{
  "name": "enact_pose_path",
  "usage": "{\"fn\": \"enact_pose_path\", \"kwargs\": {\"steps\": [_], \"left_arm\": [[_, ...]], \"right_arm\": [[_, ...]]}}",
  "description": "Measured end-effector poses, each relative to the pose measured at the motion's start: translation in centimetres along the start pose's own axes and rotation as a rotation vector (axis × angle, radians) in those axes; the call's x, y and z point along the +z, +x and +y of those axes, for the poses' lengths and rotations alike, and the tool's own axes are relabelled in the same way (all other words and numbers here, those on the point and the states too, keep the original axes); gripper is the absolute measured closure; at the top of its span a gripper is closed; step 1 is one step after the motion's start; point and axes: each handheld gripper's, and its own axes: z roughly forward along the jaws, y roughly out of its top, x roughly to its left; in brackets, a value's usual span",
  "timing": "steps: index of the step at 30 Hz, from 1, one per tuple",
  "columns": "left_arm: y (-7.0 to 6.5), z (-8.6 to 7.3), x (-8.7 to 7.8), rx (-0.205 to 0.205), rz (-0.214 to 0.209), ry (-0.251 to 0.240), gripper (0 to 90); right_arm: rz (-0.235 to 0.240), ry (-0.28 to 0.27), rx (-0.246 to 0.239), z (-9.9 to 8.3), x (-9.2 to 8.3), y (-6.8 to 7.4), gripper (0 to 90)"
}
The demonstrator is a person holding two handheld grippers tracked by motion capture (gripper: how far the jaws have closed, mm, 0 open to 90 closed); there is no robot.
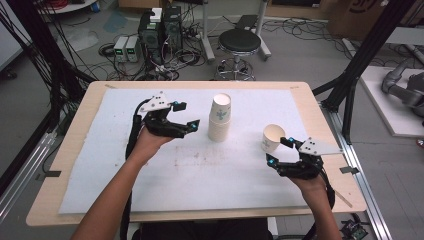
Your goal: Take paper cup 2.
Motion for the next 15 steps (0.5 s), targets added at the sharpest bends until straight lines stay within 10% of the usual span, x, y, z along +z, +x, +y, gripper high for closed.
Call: {"fn": "enact_pose_path", "kwargs": {"steps": [15], "left_arm": [[0.6, 3.6, 7.2, 0.016, -0.003, 0.097, 16.2]], "right_arm": [[0.01, 0.007, 0.004, -0.1, 0.2, 0.1, 20.1]]}}
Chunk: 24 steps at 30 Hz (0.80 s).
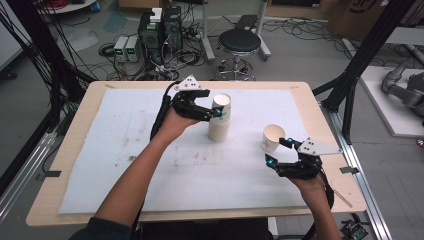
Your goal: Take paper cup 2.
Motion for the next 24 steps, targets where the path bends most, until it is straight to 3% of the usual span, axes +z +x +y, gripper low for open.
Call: {"fn": "enact_pose_path", "kwargs": {"steps": [7, 10, 16, 24], "left_arm": [[0.3, -0.1, 2.3, -0.013, 0.01, 0.045, 16.7], [0.5, -0.4, 2.8, -0.03, 0.013, 0.06, 21.0], [0.6, -0.4, 3.0, -0.037, -0.005, 0.049, 32.7], [0.6, -0.2, 2.6, -0.037, -0.006, 0.029, 33.5]], "right_arm": [[0.009, 0.011, -0.001, -0.2, 0.2, 0.1, 20.1], [0.008, 0.005, 0.001, -0.2, 0.1, 0.2, 20.1], [0.005, 0.004, -0.001, -0.2, -0.1, 0.1, 20.1], [0.007, 0.006, -0.002, -0.2, 0.0, 0.1, 20.1]]}}
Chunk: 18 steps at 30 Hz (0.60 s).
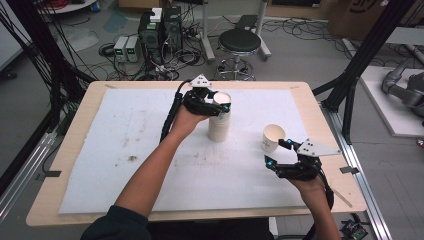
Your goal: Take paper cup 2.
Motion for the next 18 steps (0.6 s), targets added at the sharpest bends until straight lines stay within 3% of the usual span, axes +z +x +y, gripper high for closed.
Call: {"fn": "enact_pose_path", "kwargs": {"steps": [11, 18], "left_arm": [[-0.4, 1.7, -1.8, -0.012, -0.012, -0.09, 34.7], [-0.6, 3.0, -4.4, -0.018, -0.015, -0.178, 35.3]], "right_arm": [[0.008, -0.001, 0.003, 0.1, 0.2, 0.2, 20.1], [0.046, -0.007, 0.01, 0.9, 0.6, 0.5, 20.1]]}}
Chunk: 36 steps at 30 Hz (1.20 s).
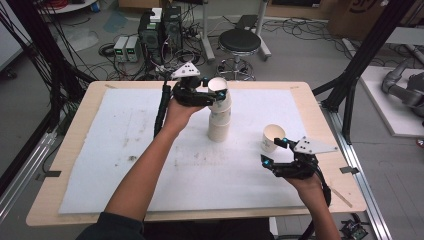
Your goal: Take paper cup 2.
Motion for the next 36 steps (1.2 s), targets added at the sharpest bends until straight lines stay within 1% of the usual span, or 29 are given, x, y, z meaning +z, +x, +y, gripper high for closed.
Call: {"fn": "enact_pose_path", "kwargs": {"steps": [3, 4, 5, 7, 10, 14, 15, 18, 20, 23, 25, 27, 31, 35, 36], "left_arm": [[0.0, 0.4, -1.2, -0.013, 0.004, -0.028, 35.3], [0.0, 0.5, -1.7, -0.011, 0.005, -0.034, 35.3], [0.0, 0.6, -2.1, -0.014, 0.005, -0.042, 35.3], [-0.1, 0.8, -3.0, -0.012, 0.01, -0.048, 35.3], [-0.3, 0.9, -4.4, -0.012, 0.016, -0.062, 35.3], [-0.5, 0.8, -6.5, -0.018, 0.021, -0.078, 35.4], [-0.5, 0.6, -7.1, -0.013, 0.024, -0.077, 35.4], [-0.7, 0.0, -8.6, -0.016, 0.028, -0.083, 35.4], [-0.9, -0.6, -9.5, -0.024, 0.032, -0.089, 35.4], [-1.2, -1.5, -10.9, -0.031, 0.033, -0.091, 35.4], [-1.5, -2.2, -11.6, -0.039, 0.024, -0.095, 35.4], [-1.9, -3.0, -12.3, -0.039, 0.018, -0.101, 35.4], [-2.6, -4.4, -13.3, -0.039, 0.002, -0.103, 35.4], [-3.3, -5.9, -13.8, -0.018, -0.007, -0.08, 35.4], [-3.3, -5.9, -13.8, -0.018, -0.007, -0.08, 35.4]], "right_arm": [[0.027, 0.012, -0.009, 0.8, 0.4, 0.0, 20.1], [0.037, 0.012, -0.01, 1.2, 0.5, 0.0, 20.1], [0.04, 0.011, -0.012, 1.5, 0.6, 0.0, 20.1], [0.055, 0.001, -0.019, 2.3, 0.9, 0.0, 20.1], [0.089, -0.016, -0.005, 3.2, 1.6, 0.1, 20.1], [0.115, 0.019, -0.023, 4.2, 2.9, 0.3, 20.0], [0.119, 0.023, -0.025, 4.5, 3.1, 0.4, 20.1], [0.157, 0.038, -0.041, 5.2, 3.8, 1.0, 20.1], [0.17, 0.033, -0.049, 5.5, 4.1, 1.5, 20.1], [0.183, 0.036, -0.063, 5.6, 4.7, 2.2, 20.1], [0.196, 0.038, -0.067, 5.5, 4.9, 2.5, 20.1], [0.213, 0.047, -0.07, 5.5, 5.1, 2.9, 20.1], [0.237, 0.05, -0.078, 5.0, 5.4, 3.6, 20.1], [0.258, 0.067, -0.08, 4.6, 5.8, 4.0, 20.1], [0.258, 0.067, -0.08, 4.6, 5.8, 4.0, 20.1]]}}
